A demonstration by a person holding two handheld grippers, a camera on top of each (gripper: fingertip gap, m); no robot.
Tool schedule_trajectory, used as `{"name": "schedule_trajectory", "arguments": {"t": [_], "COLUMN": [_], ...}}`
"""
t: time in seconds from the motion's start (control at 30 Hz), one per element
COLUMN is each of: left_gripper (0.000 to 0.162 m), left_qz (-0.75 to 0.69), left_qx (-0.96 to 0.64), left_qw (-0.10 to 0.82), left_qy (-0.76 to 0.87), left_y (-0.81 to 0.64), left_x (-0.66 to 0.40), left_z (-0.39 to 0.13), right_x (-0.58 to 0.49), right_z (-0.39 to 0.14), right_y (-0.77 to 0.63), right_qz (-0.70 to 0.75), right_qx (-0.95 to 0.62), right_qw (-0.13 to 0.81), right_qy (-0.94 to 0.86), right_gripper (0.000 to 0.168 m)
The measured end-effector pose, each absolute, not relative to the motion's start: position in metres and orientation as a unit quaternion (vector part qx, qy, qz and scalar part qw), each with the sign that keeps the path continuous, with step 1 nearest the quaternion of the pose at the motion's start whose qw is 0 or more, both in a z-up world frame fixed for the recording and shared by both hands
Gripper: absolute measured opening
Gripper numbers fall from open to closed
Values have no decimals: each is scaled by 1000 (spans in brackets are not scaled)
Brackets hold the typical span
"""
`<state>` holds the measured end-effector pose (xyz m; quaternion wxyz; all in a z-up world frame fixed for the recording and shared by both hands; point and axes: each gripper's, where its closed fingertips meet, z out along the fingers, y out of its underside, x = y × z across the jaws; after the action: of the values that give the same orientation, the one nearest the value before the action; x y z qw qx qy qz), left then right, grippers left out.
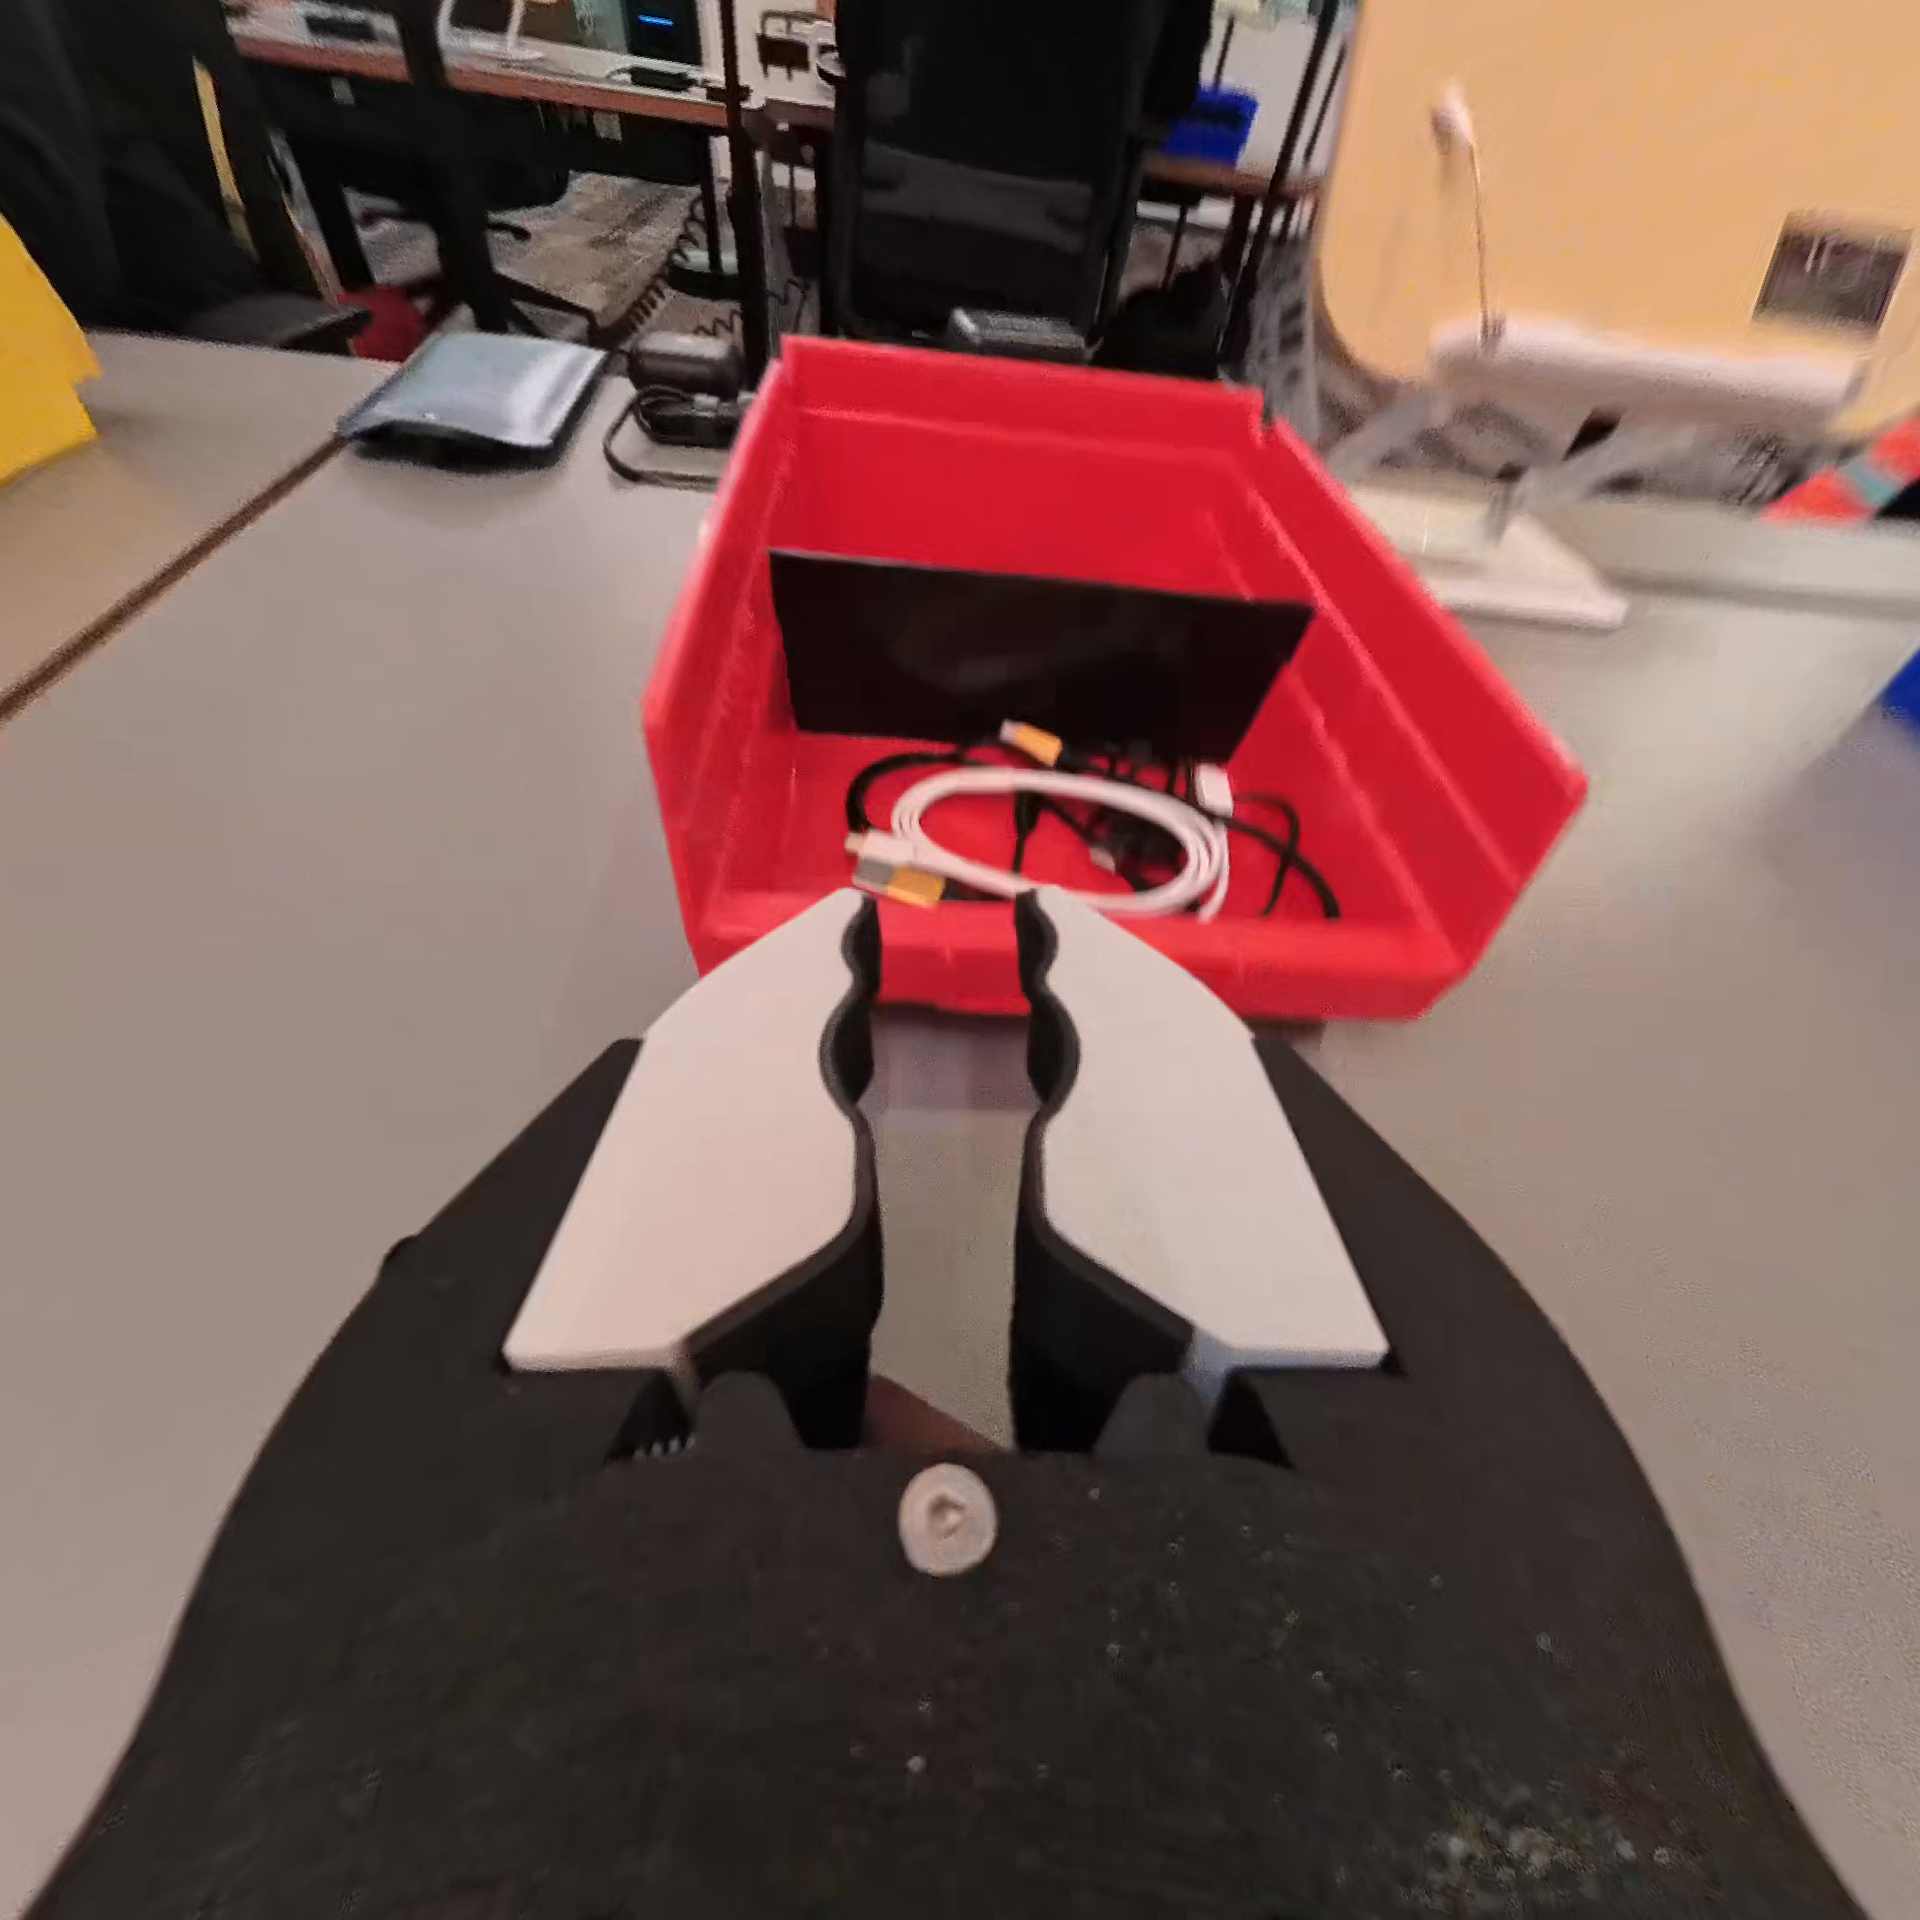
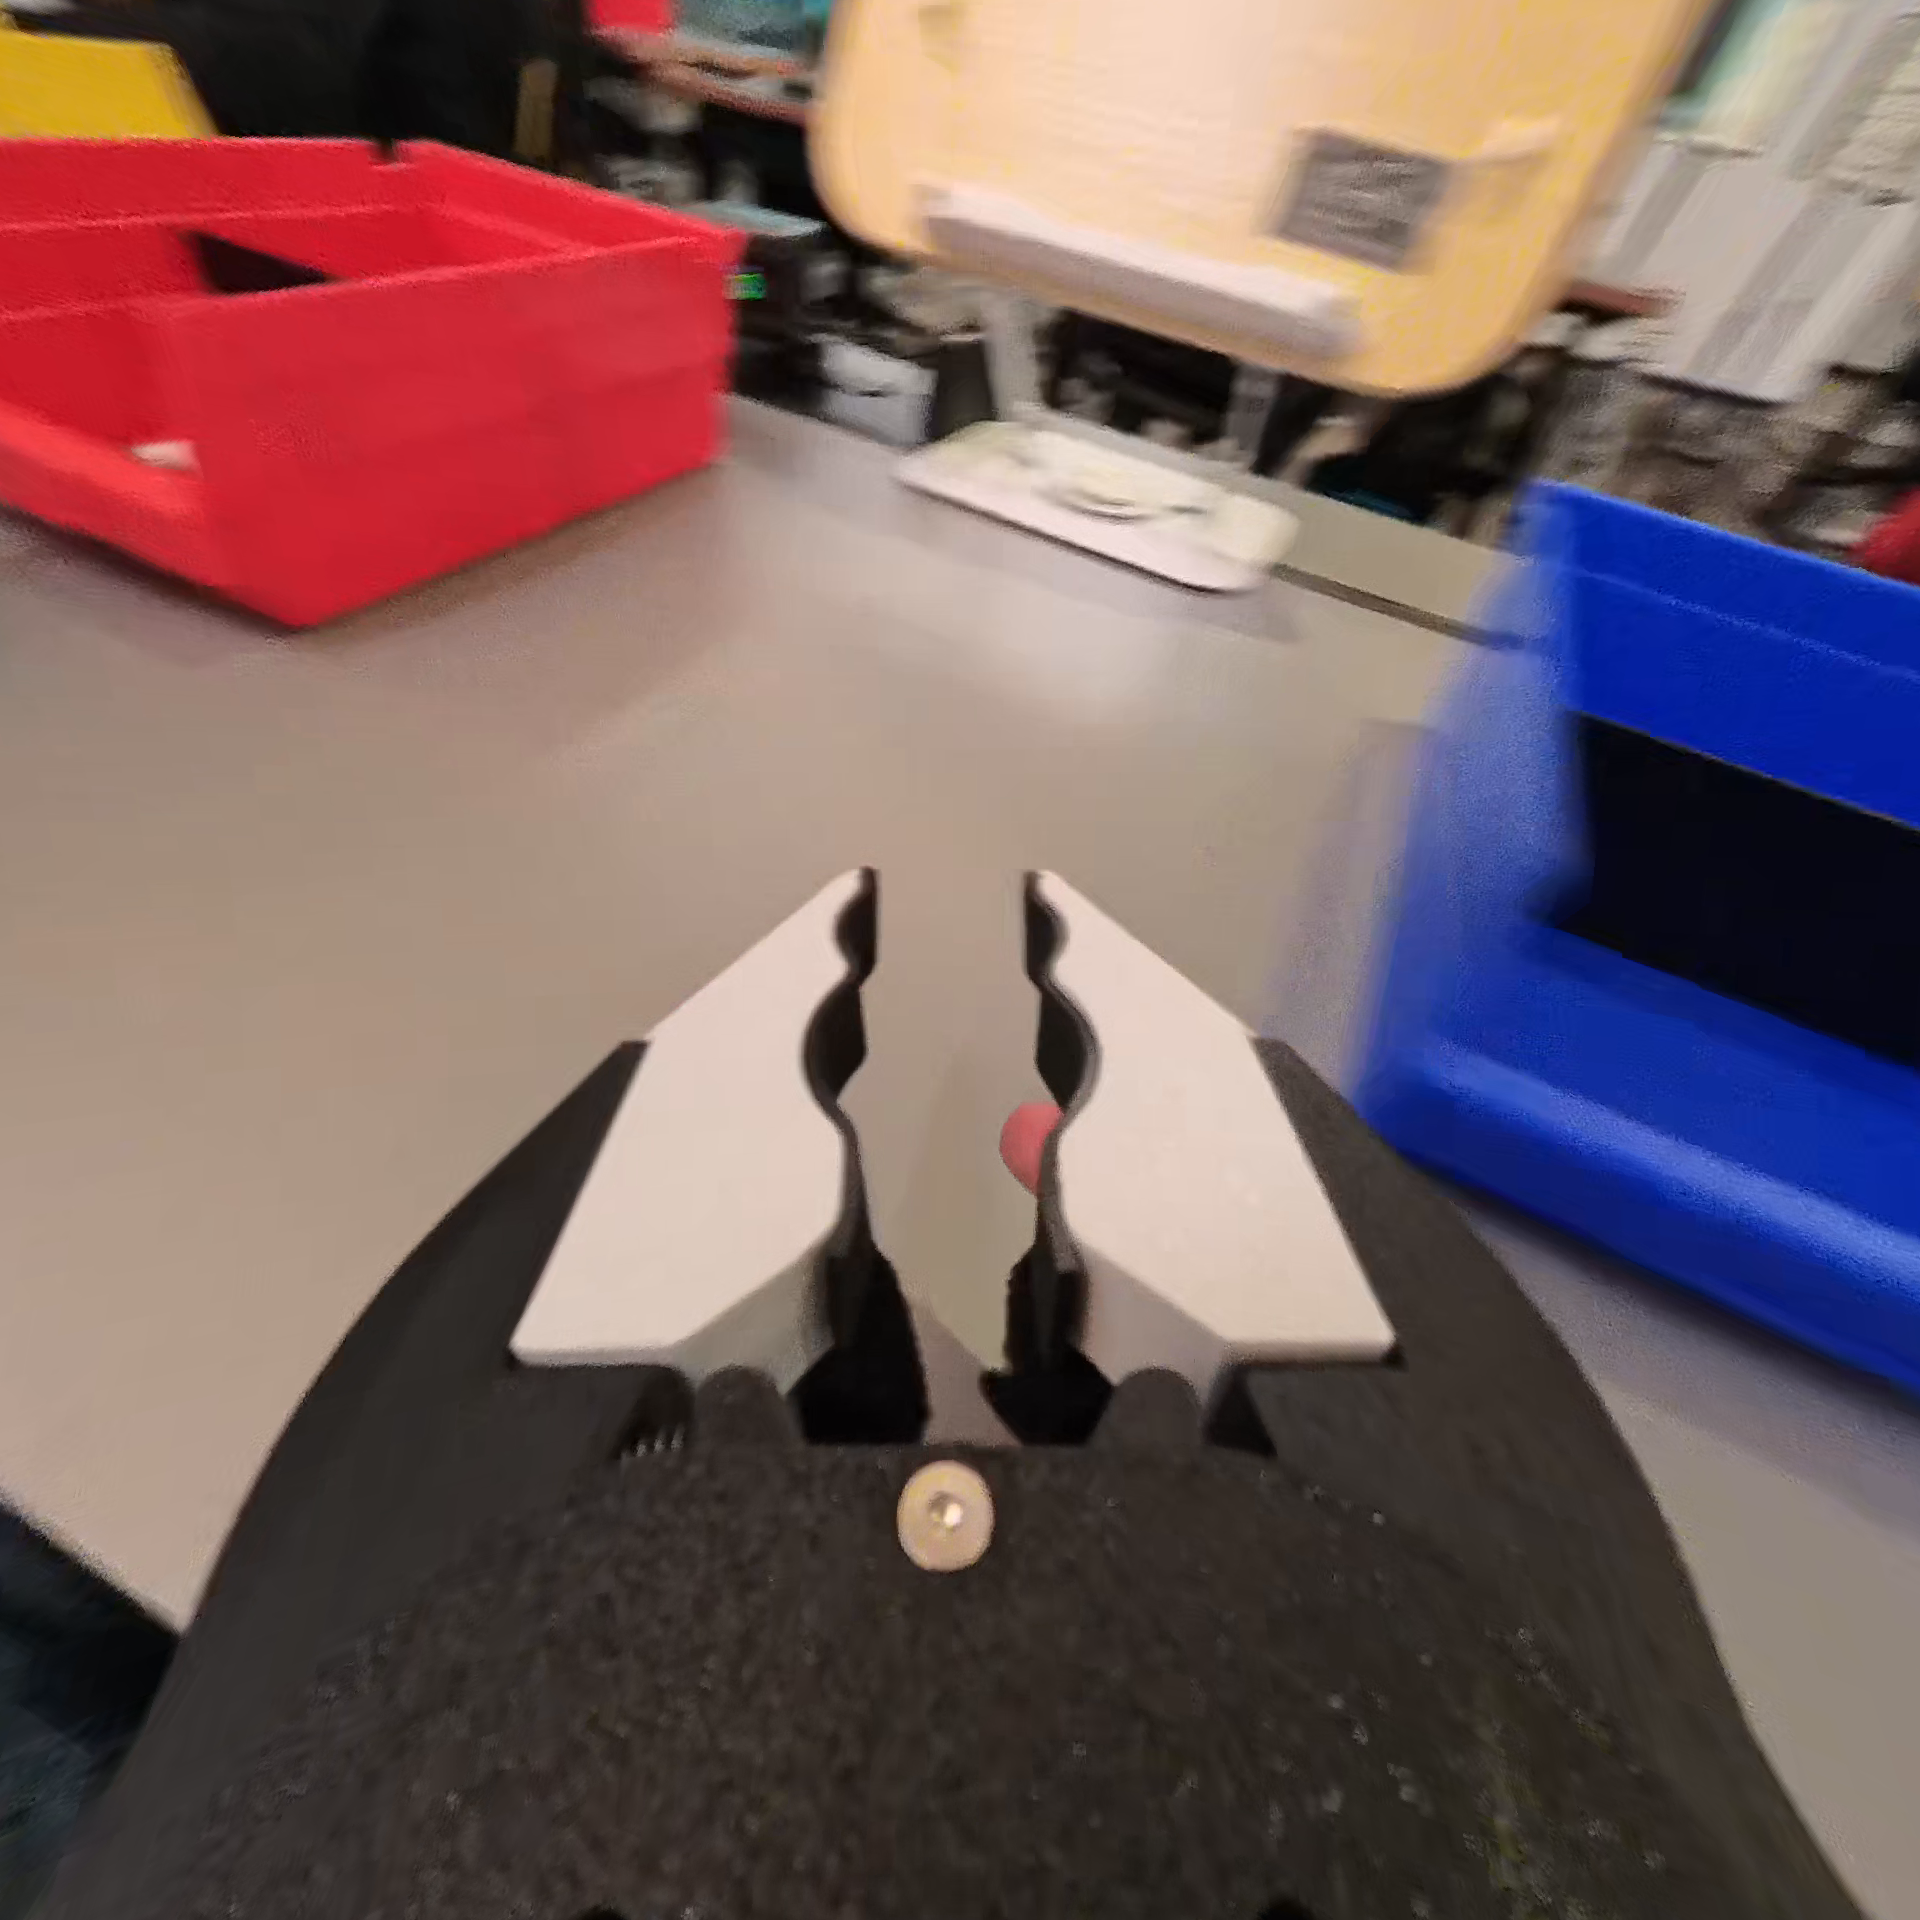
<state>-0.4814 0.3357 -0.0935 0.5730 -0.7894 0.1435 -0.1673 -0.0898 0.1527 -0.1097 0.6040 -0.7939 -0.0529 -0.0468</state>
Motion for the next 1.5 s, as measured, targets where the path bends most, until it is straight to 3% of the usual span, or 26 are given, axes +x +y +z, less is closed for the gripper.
{"name": "schedule_trajectory", "arguments": {"t": [0.03, 0.13, 0.27, 0.37, 0.47, 0.57, 1.07, 1.3, 1.5], "left_gripper": [24, 25, 24, 23, 21, 21, 20, 21, 23], "left_qz": [-149, -150, -146, -102, -90, -101, -117, -127, -138], "left_qx": [-793, -799, -785, -791, -802, -808, -830, -827, -825], "left_qw": [567, 546, 561, 552, 541, 538, 512, 513, 502], "left_qy": [169, 200, 217, 242, 235, 219, 186, 193, 220], "left_y": [325, 296, 289, 295, 301, 306, 311, 307, 302], "left_x": [-476, -463, -452, -452, -458, -463, -477, -470, -453], "left_z": [-101, -106, -100, -113, -120, -121, -132, -127, -129], "right_x": [-53, 42, 87, 83, 84, 77, 81, 80, 49], "right_z": [-110, -103, -127, -124, -123, -135, -128, -122, -117], "right_y": [138, 111, 107, 111, 108, 108, 108, 108, 117], "right_qz": [-79, -187, -124, -62, -77, -63, -49, -49, -21], "right_qx": [-794, -785, -814, -804, -802, -826, -810, -801, -804], "right_qw": [603, 588, 549, 570, 571, 539, 556, 568, 578], "right_qy": [-21, 54, 144, 159, 158, 153, 179, 184, 138], "right_gripper": [15, 7, 9, 22, 20, 0, 6, 30, 12]}}
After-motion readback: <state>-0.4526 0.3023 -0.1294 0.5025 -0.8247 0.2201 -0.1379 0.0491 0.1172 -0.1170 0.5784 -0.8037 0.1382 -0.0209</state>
